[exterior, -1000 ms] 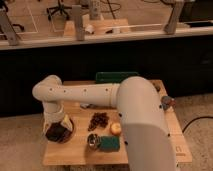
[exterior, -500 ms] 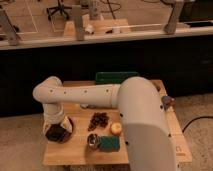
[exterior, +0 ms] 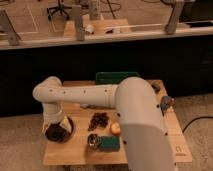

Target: Place eraser in metal cup

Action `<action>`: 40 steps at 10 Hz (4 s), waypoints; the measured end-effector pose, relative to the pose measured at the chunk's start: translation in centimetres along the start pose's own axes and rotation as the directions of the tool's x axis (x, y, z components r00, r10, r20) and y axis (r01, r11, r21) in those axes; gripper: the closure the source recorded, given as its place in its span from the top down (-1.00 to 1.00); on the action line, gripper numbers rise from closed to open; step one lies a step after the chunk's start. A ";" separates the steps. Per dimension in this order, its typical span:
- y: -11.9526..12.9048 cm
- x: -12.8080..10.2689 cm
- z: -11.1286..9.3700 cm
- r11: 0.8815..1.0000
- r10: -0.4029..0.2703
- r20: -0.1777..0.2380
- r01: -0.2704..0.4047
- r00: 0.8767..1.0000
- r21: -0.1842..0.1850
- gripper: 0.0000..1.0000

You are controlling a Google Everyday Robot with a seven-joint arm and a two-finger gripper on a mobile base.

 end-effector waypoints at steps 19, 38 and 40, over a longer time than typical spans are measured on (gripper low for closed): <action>-0.1 0.8 1.3 0.999 0.031 0.022 -0.031 0.999 0.006 -0.26; 16.8 -4.3 -4.2 0.993 -0.031 0.158 0.011 0.987 0.120 -0.26; 17.5 -4.6 -5.8 0.986 -0.025 0.136 0.002 0.990 0.166 -0.32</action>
